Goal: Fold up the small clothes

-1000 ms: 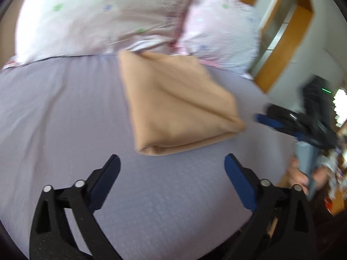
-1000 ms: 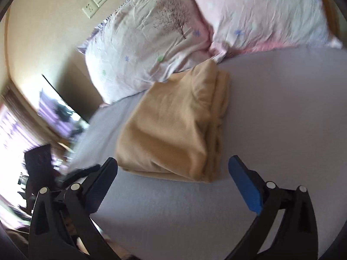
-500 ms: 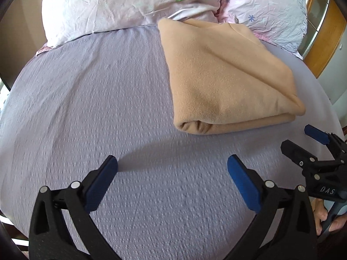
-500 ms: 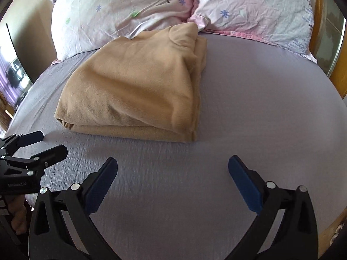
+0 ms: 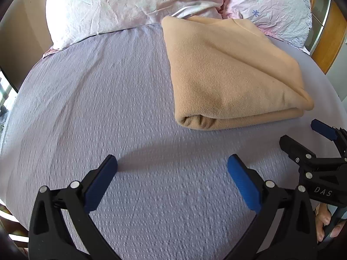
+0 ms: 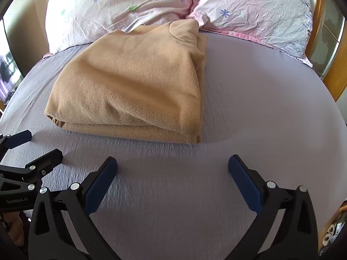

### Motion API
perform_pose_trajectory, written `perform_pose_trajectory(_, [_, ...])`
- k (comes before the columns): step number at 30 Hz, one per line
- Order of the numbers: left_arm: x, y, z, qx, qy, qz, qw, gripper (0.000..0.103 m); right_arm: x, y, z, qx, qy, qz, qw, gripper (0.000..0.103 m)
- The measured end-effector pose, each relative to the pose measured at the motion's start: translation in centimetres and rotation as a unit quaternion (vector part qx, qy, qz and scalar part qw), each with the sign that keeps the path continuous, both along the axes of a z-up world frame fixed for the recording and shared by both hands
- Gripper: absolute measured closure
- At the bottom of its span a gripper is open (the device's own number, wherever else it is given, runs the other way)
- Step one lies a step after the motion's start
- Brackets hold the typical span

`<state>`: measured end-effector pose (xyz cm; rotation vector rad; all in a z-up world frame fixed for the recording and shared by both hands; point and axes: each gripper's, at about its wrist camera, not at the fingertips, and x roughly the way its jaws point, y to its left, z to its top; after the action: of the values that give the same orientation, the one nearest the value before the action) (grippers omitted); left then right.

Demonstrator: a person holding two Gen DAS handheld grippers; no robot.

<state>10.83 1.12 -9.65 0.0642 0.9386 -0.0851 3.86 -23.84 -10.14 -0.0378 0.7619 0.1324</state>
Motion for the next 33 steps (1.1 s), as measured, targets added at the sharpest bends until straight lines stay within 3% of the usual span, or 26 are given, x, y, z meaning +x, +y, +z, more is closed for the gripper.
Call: perform_pose_trajectory(33, [0.11, 0.01, -0.04, 0.001, 0.005, -0.001, 1.0000, 0.002, 0.15, 0.13, 0.01, 0.000, 0.004, -0.005, 1.000, 0.001])
